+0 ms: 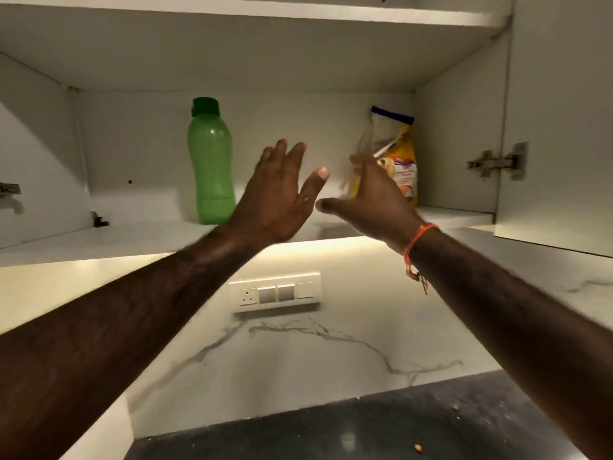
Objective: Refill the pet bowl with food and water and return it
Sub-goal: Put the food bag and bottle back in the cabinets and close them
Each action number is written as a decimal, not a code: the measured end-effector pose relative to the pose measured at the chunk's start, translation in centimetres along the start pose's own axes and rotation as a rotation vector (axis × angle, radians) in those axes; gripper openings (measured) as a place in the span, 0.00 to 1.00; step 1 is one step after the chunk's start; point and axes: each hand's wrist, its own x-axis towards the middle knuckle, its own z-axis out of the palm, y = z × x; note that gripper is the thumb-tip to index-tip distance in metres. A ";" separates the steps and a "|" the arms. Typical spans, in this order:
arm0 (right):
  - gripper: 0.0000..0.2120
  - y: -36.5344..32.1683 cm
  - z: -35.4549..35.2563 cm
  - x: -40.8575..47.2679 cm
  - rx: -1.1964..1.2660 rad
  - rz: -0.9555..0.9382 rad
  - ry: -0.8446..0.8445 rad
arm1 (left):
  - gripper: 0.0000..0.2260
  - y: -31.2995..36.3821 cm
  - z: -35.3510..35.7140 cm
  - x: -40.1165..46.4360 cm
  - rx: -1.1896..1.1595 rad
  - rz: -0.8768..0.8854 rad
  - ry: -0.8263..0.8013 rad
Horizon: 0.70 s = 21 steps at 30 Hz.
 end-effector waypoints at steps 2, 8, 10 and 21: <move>0.42 0.5 -2.8 -2.3 -0.040 0.008 0.053 | 0.32 2.6 1.3 -0.6 -0.034 0.031 -0.022; 0.39 1.2 -11.9 -8.3 -0.309 0.052 0.218 | 0.38 12.2 3.3 -1.8 -0.144 0.133 -0.080; 0.44 1.4 -15.1 -10.3 -0.401 0.079 0.277 | 0.38 15.6 3.7 -1.8 -0.196 0.182 -0.085; 0.43 1.6 -30.8 -19.1 -0.993 0.126 0.622 | 0.40 32.8 5.0 -1.8 -0.414 0.374 -0.066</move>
